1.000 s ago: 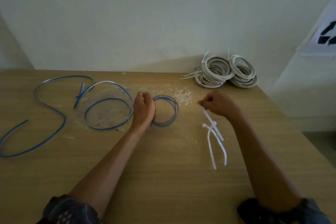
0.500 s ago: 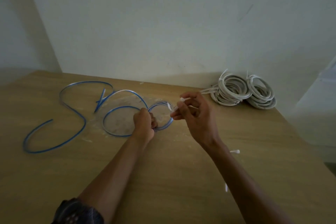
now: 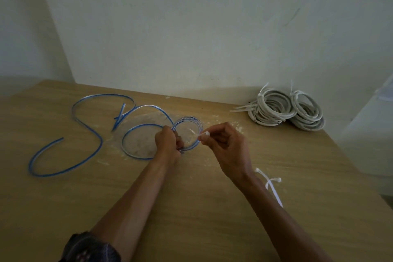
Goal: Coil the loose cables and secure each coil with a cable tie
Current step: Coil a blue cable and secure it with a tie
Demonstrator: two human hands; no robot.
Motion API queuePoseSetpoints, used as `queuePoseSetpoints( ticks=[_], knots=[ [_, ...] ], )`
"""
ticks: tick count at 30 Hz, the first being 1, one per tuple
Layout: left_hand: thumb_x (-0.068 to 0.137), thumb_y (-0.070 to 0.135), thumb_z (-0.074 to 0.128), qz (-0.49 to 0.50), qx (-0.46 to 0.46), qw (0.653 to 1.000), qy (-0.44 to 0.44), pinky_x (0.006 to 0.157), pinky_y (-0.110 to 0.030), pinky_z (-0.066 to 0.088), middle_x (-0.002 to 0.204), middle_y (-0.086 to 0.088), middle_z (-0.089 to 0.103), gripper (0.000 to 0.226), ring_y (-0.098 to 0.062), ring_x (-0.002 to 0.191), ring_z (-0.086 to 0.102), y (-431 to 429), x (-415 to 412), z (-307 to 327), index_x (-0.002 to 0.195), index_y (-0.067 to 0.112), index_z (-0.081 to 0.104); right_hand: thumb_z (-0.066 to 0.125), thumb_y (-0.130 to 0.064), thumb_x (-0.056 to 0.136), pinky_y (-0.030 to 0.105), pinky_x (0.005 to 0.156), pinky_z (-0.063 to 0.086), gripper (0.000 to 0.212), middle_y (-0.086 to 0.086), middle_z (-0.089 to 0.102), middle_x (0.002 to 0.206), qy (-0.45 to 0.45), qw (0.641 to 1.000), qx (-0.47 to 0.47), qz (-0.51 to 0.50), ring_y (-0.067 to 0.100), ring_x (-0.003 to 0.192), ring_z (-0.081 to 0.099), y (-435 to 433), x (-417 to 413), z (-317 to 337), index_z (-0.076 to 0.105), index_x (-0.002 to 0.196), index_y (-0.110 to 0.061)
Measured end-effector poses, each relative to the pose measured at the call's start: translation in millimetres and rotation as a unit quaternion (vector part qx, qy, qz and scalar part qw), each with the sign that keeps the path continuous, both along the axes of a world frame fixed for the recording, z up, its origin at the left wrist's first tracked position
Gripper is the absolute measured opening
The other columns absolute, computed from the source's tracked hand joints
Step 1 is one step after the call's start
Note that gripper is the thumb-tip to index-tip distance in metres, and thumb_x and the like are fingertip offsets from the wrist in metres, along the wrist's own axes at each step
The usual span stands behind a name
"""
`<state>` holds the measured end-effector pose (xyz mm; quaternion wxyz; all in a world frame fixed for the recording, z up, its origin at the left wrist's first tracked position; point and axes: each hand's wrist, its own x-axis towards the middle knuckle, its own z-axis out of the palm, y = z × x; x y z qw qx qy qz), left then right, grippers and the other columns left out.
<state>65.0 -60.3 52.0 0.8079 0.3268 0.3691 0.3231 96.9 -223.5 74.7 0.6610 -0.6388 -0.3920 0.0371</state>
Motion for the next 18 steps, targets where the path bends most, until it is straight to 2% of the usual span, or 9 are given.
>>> queuePoseSetpoints(
  ticks=[4,8,12,14,16,18],
  knots=[
    [0.102,0.008,0.032,-0.054,0.020,0.998,0.003,0.034,-0.020,0.018,0.046,0.006,0.025,0.037,-0.008,0.034,0.018,-4,-1,2,0.067,0.019,0.029,0.077,-0.005,0.086,0.036,0.083,0.062,0.013,0.002,0.077,0.095,-0.015,0.999,-0.027,-0.014,0.014,0.092,0.075,1,0,-9,0.069,0.097,-0.007],
    [0.104,0.012,0.036,-0.110,0.076,0.991,0.004,0.035,-0.021,0.020,0.049,0.006,0.025,0.036,-0.009,0.036,0.019,-13,-3,8,0.069,0.019,0.038,0.077,-0.002,0.086,0.032,0.083,0.062,0.015,0.000,0.076,0.097,-0.036,0.998,-0.039,-0.036,0.010,0.093,0.075,0,4,-13,0.071,0.098,-0.006],
    [0.107,0.028,0.044,-0.169,0.181,0.969,0.022,0.041,-0.023,0.024,0.052,0.005,0.029,0.032,-0.010,0.041,0.025,-19,-6,10,0.082,0.016,0.061,0.075,0.000,0.087,0.033,0.081,0.062,0.015,0.000,0.074,0.101,-0.128,0.988,-0.070,-0.044,0.008,0.094,0.073,-1,8,-19,0.072,0.100,-0.006],
    [0.107,0.027,0.047,-0.184,0.216,0.959,0.017,0.042,-0.023,0.026,0.053,0.005,0.032,0.028,-0.008,0.042,0.028,-20,-7,9,0.094,0.014,0.069,0.074,-0.002,0.088,0.034,0.080,0.062,0.016,-0.001,0.074,0.100,-0.144,0.985,-0.077,-0.045,0.009,0.092,0.072,-1,7,-21,0.072,0.103,-0.008],
    [0.106,0.026,0.051,-0.187,0.223,0.957,0.007,0.042,-0.023,0.027,0.054,0.005,0.034,0.022,-0.008,0.043,0.030,-21,-9,8,0.103,0.013,0.069,0.074,-0.004,0.090,0.032,0.075,0.062,0.021,-0.006,0.073,0.097,-0.140,0.986,-0.070,-0.061,0.008,0.087,0.072,-1,6,-18,0.070,0.109,-0.012],
    [0.105,0.027,0.054,-0.190,0.203,0.961,0.001,0.041,-0.024,0.026,0.057,0.004,0.034,0.019,-0.008,0.044,0.030,-22,-9,8,0.093,0.014,0.062,0.073,-0.005,0.091,0.028,0.069,0.062,0.029,-0.008,0.072,0.096,-0.120,0.988,-0.045,-0.086,0.009,0.082,0.072,-2,6,-13,0.069,0.117,-0.017]
  ],
)
